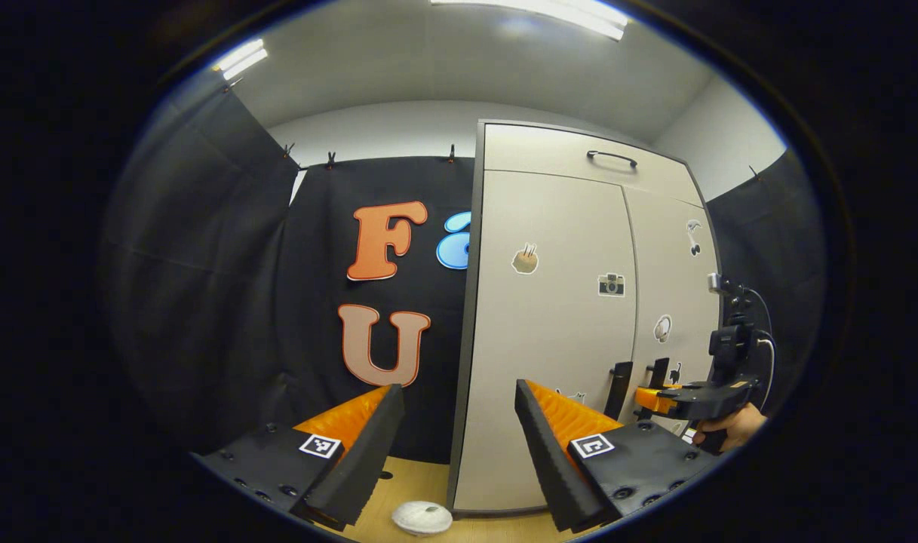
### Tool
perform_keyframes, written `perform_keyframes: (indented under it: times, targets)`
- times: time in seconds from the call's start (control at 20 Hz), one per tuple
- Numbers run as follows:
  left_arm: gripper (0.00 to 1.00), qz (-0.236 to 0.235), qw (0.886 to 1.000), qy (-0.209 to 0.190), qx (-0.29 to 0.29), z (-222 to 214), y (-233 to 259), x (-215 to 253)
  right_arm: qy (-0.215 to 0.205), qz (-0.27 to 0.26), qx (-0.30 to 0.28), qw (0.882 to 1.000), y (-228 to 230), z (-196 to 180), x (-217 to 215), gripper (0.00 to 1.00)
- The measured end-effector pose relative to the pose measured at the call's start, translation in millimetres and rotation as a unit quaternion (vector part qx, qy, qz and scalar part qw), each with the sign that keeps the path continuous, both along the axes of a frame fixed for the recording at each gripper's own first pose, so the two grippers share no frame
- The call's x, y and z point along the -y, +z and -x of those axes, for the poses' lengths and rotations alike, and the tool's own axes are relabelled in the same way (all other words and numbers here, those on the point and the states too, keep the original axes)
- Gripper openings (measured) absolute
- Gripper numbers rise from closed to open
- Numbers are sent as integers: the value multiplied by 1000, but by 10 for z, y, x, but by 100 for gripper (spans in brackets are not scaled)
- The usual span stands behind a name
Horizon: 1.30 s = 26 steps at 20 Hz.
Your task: Open the right door of the double-door shoe cabinet with the right hand, and open the left door with the left hand.
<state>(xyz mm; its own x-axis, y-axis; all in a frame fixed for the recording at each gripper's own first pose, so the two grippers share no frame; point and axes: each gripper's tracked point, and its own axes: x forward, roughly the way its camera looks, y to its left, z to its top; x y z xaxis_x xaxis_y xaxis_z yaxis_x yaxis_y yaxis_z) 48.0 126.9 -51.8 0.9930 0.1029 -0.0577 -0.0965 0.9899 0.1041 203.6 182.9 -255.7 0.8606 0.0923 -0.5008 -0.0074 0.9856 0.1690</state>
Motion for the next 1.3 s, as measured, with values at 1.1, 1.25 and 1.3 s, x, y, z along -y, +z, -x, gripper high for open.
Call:
perform_keyframes:
  times: [1.1, 1.25, 1.3]
  targets:
    - [92, -18, 999, -32, -29, 320, -35, 922, 64, -52, 4, 997, 283, 586, 188, 21]
    - [95, -16, 999, -20, -35, 360, -72, 904, 68, -60, 5, 996, 299, 614, 213, 21]
    - [95, -15, 999, -18, -38, 368, -83, 901, 69, -60, 5, 996, 304, 621, 223, 21]
